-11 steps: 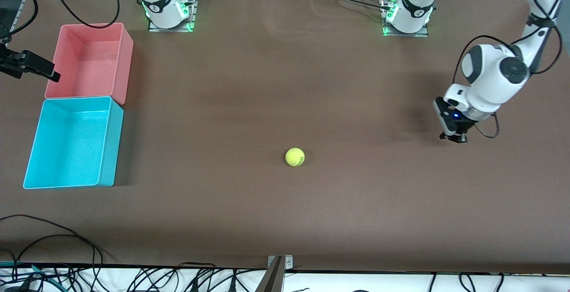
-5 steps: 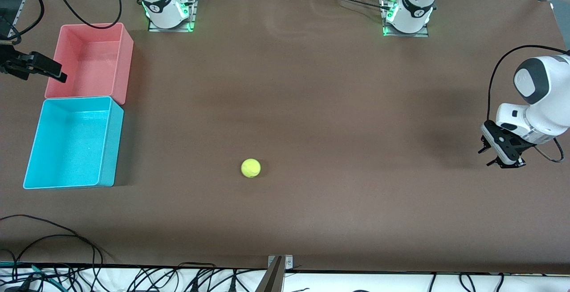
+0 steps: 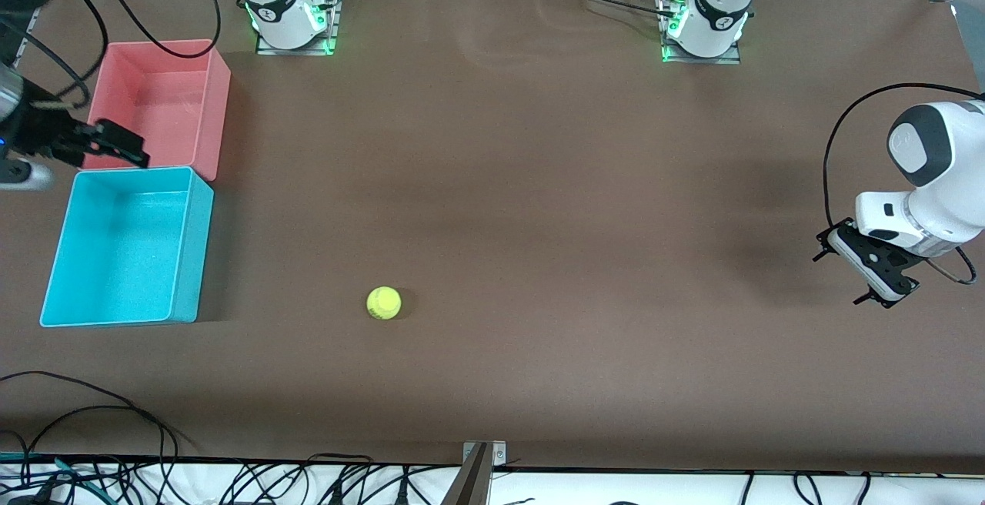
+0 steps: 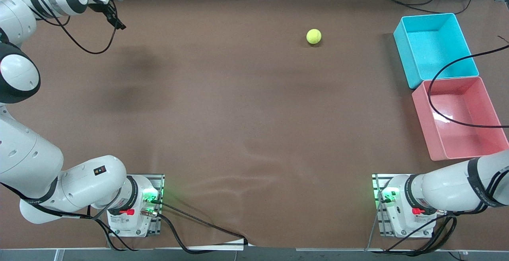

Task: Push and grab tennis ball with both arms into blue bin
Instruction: 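Reach the right gripper to the ball while the left gripper withdraws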

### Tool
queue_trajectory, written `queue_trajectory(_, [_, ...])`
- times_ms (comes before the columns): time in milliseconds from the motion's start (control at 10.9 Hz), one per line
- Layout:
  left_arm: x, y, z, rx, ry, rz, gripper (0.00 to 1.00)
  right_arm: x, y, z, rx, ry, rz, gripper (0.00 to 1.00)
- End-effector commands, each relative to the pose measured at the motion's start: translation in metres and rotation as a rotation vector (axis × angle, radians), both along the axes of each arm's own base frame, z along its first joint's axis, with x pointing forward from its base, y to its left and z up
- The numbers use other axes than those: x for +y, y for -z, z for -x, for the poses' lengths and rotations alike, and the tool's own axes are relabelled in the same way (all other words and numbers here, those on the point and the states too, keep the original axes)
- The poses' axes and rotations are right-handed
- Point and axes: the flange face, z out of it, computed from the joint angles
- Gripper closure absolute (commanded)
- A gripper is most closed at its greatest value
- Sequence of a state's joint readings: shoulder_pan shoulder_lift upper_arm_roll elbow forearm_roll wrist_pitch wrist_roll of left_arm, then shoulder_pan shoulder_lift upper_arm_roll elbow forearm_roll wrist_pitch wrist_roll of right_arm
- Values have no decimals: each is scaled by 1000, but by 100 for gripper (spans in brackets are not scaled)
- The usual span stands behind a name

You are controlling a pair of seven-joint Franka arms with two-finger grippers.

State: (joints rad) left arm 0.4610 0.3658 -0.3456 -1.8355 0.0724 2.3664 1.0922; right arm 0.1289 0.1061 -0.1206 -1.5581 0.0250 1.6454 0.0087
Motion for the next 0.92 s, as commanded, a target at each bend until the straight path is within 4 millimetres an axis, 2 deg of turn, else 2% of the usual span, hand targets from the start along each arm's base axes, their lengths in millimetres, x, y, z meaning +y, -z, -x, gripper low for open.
queue_trajectory(0, [-42, -49, -10, 44, -167, 49, 0, 21, 58, -46, -47, -24, 20, 0])
queue_trajectory(184, [-59, -74, -2, 68, -347, 66, 0, 31, 103, -79, -133, -46, 29, 0])
queue_trajectory(460, [-96, -113, 14, 83, -498, 70, 0, 54, 175, -117, -256, -79, 38, 0])
queue_trajectory(644, [-133, -148, 35, 109, -638, 76, 0, 70, 213, -131, -330, -102, 34, 0])
queue_trajectory(828, [-162, -175, 57, 132, -823, 75, 0, 71, 255, -143, -402, -106, 37, 0])
